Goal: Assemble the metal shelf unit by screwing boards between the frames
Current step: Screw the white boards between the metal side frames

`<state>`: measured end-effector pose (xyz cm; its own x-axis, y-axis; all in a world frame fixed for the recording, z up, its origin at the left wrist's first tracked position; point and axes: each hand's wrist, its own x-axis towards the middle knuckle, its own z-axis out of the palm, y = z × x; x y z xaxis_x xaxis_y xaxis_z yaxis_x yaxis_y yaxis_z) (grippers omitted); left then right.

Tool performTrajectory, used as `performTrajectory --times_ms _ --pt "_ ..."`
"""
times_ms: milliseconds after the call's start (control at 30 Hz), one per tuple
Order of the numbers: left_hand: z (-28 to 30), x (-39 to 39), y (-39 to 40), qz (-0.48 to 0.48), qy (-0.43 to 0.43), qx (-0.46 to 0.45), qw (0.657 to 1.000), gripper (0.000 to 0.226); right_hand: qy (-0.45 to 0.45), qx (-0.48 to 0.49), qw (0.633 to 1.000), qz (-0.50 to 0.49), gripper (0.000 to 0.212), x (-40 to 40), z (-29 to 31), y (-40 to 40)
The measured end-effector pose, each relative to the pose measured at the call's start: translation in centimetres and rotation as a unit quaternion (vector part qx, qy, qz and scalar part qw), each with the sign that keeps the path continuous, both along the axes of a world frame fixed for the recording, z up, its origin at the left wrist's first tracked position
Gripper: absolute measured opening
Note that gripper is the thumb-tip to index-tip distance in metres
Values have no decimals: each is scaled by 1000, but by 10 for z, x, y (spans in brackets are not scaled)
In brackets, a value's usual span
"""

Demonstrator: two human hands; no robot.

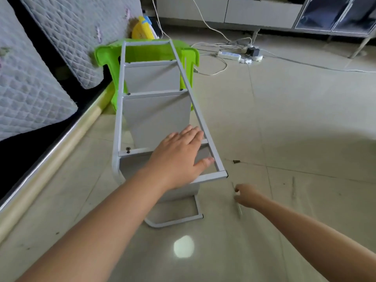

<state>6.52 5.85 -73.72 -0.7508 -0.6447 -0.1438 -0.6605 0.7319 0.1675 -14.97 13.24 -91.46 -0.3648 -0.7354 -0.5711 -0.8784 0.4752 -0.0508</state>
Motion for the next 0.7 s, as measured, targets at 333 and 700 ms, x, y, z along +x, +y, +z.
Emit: performTrajectory --times_ms 333,700 --pt "-1 2 0 4 11 -13 1000 68 23 -26 998 -46 29 9 -26 9" --pt "10 23 -3 56 -40 -45 997 68 -205 -495 810 -240 6 15 123 -43"
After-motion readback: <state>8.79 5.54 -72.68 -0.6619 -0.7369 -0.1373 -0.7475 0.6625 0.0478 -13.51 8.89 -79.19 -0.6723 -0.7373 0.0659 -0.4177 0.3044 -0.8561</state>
